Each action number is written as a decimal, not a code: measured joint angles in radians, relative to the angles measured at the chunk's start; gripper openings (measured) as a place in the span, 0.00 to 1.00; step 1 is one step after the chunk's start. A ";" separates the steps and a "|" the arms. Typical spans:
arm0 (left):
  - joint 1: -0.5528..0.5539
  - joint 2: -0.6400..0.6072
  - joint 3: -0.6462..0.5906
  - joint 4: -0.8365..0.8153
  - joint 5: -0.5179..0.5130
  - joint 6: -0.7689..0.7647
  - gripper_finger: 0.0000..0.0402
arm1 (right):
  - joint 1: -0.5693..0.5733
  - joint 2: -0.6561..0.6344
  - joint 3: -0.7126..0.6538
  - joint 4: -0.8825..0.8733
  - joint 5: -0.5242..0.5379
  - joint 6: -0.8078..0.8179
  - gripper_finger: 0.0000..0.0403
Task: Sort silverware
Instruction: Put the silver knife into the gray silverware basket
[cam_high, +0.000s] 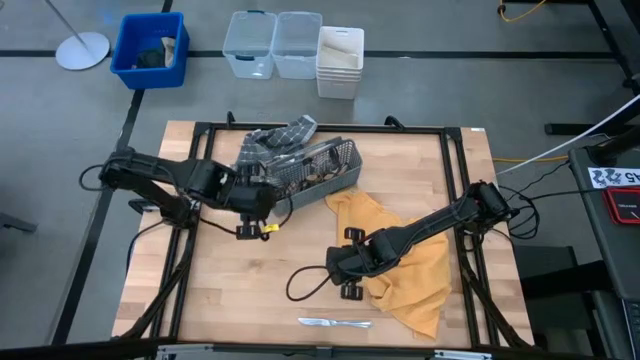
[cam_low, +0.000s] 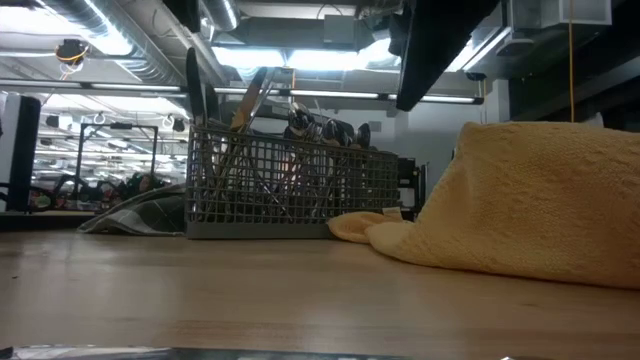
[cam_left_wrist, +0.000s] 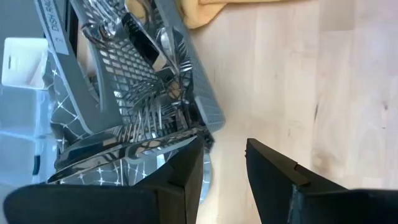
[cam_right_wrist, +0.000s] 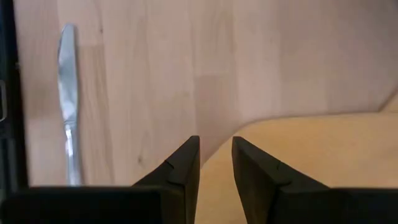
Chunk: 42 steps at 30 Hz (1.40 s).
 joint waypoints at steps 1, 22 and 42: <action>-0.006 -0.003 0.000 0.001 -0.001 -0.004 0.27 | 0.004 0.006 0.000 0.004 -0.016 0.008 0.24; -0.298 0.047 0.000 0.353 -0.004 -0.070 0.27 | 0.188 0.186 0.000 0.302 -0.092 0.141 0.24; -0.452 0.219 -0.001 0.461 -0.081 -0.107 0.27 | 0.276 0.317 0.002 0.417 0.038 0.188 0.24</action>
